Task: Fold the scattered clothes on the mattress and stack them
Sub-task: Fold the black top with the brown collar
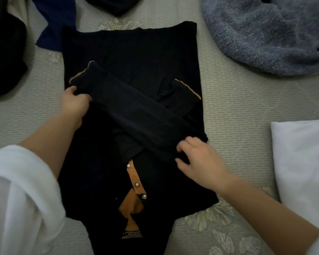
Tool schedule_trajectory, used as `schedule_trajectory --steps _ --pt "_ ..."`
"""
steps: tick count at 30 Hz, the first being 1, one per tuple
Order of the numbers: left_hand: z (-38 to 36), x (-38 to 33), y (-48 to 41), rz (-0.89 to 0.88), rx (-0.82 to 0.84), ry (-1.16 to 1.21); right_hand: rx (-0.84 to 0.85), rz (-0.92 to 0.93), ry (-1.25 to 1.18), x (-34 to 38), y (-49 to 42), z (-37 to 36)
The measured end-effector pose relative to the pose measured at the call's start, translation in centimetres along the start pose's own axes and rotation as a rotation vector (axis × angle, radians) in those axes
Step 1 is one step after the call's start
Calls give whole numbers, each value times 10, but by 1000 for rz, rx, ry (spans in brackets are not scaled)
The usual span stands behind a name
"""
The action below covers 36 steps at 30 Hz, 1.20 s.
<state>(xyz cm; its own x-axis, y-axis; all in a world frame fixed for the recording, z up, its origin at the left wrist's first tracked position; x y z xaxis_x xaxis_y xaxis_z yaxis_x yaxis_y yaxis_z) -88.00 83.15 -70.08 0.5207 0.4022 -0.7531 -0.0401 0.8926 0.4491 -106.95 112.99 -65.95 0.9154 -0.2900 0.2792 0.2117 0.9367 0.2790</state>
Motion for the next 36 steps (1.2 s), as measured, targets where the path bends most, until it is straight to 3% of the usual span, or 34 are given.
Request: schedule_trajectory --steps 1,3,5,6,8,12,20,26,32,36 --pt "0 -6 7 -132 -26 -213 -69 -5 40 3 -1 -2" --pt "-17 -19 39 -469 12 -521 -24 -11 119 5 -2 -23" --pt "-47 -16 79 -739 211 -689 51 -7 210 5 0 -49" --pt "-61 -6 100 -784 332 -782 51 -1 252 4 2 -56" --pt "-71 35 119 -708 510 -977 82 -10 300 3 7 -62" --pt "-45 77 147 -634 486 -1028 97 70 346 7 35 -65" --pt "45 153 239 -858 612 -1118 148 327 308 46 128 -80" --pt "83 182 254 -1041 766 -1236 89 379 367 86 131 -107" --pt "80 172 216 -943 624 -1153 30 110 242 82 110 -98" --pt "73 158 210 -949 688 -1019 60 -174 -222 72 103 -80"
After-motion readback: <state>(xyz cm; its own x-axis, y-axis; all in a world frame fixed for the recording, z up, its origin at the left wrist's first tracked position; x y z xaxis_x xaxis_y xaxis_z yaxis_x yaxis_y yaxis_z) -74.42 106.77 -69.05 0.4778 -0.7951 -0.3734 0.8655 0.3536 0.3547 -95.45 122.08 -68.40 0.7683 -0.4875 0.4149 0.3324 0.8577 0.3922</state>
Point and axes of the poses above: each hand's wrist, its own y-axis away from the middle knuckle, its own z-axis out of the back of the hand, x = y × z, the point moved 8 cm from there along -y, towards the middle knuckle, and after that the axes turned 8 degrees about y, right-handed, at the moved point
